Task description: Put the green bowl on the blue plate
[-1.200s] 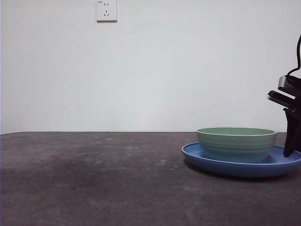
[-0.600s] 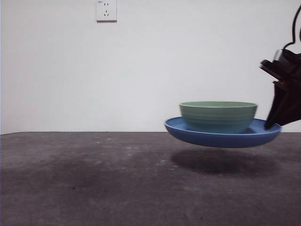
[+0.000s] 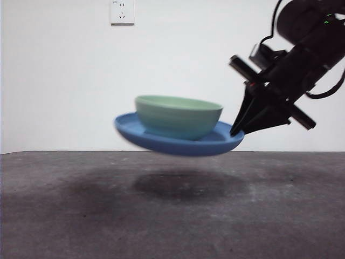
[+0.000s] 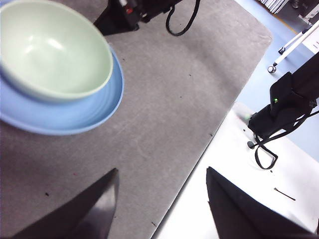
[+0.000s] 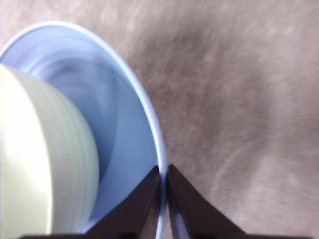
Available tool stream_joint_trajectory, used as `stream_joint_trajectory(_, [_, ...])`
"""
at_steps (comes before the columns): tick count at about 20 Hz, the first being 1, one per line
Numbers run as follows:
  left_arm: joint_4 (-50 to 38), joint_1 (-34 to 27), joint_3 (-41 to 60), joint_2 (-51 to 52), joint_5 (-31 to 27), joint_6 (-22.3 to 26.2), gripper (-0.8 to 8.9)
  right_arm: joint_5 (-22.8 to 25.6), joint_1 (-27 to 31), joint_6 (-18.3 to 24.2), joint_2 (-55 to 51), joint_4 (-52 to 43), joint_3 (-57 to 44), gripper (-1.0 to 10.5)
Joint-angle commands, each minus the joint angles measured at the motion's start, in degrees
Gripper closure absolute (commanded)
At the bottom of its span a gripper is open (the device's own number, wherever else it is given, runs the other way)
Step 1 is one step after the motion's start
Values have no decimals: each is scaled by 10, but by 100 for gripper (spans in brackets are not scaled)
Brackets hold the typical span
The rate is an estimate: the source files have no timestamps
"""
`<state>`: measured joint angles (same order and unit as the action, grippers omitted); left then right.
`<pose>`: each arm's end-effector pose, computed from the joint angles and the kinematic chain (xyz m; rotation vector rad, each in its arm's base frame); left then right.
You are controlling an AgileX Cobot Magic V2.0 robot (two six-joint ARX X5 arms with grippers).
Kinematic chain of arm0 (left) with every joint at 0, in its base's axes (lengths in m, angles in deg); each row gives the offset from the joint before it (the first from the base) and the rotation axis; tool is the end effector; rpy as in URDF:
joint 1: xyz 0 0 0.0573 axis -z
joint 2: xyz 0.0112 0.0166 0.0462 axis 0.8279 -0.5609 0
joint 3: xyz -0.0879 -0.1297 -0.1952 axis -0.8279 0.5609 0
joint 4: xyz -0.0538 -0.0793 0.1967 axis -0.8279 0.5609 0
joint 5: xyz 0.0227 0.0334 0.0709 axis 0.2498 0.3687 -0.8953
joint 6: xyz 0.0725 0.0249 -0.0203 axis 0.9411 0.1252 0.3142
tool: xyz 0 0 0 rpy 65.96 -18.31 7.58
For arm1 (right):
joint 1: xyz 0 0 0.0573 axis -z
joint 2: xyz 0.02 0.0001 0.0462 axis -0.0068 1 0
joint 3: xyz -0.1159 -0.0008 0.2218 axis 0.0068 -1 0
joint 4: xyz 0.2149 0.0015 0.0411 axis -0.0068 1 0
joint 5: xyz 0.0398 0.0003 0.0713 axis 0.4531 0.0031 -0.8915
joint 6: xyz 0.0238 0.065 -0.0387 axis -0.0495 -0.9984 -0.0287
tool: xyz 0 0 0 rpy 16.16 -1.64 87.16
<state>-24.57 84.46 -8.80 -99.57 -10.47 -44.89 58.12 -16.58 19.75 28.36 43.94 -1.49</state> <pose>0.1094 -0.1016 0.3062 -0.0141 0.7127 -1.0678 0.2930 0.1216 0.1913 0.4456 0.9762 0.5653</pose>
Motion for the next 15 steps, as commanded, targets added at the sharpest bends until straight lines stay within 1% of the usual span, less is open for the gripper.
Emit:
stream_joint_trajectory(1, [-4,3,-5,-3,3,7,533,-2,-16,-25,27,-24,5,935])
stream_joint_trajectory(4, [-3,3,-5,-3,3,7,533,16,-29,-37,61,-51,5,935])
stream_joint_trajectory(6, [1,3,-5,-3,3,7,533,15,-32,-45,82,-63,5,935])
stream_joint_trajectory(10, [10,3,-5,-3,3,7,533,17,-32,-45,118,-64,5,935])
stream_joint_trajectory(13, [11,3,-5,-3,3,7,533,31,-35,-43,123,-64,5,935])
stream_joint_trajectory(15, [11,3,-5,-3,3,7,533,32,-36,-42,123,-62,5,932])
